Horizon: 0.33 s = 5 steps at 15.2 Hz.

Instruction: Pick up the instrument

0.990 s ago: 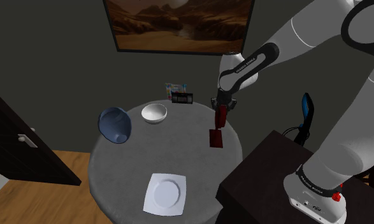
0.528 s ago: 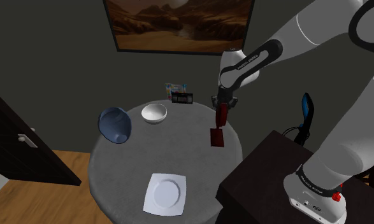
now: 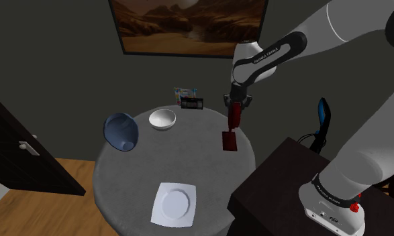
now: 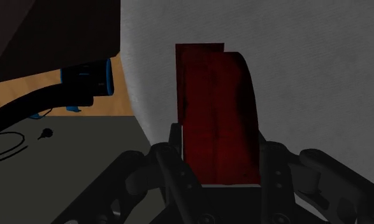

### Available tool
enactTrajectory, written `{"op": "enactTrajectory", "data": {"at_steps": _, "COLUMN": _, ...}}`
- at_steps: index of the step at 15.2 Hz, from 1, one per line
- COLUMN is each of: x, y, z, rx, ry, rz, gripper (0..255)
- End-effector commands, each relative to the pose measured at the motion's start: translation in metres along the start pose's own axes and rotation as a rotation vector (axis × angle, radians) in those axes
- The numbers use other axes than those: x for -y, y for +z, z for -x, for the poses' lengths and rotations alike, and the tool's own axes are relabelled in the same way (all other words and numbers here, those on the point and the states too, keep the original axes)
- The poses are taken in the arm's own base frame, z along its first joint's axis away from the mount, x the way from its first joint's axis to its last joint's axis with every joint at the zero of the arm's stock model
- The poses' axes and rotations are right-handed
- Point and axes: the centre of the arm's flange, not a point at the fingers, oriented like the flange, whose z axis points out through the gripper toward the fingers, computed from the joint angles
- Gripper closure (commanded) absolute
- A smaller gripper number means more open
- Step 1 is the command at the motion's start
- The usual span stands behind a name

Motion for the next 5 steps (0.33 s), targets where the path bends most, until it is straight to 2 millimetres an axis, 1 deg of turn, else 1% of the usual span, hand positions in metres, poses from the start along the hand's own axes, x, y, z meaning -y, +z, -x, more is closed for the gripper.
{"op": "enactTrajectory", "data": {"at_steps": 1, "x": -0.001, "y": -0.011, "z": -0.001, "rx": -0.001, "ry": 0.000, "rz": 0.000, "gripper": 255}}
{"op": "enactTrajectory", "data": {"at_steps": 3, "x": -0.001, "y": -0.022, "z": -0.001, "rx": -0.001, "ry": 0.000, "rz": 0.000, "gripper": 255}}
{"op": "enactTrajectory", "data": {"at_steps": 5, "x": -0.001, "y": -0.022, "z": -0.001, "rx": -0.001, "ry": 0.000, "rz": 0.000, "gripper": 255}}
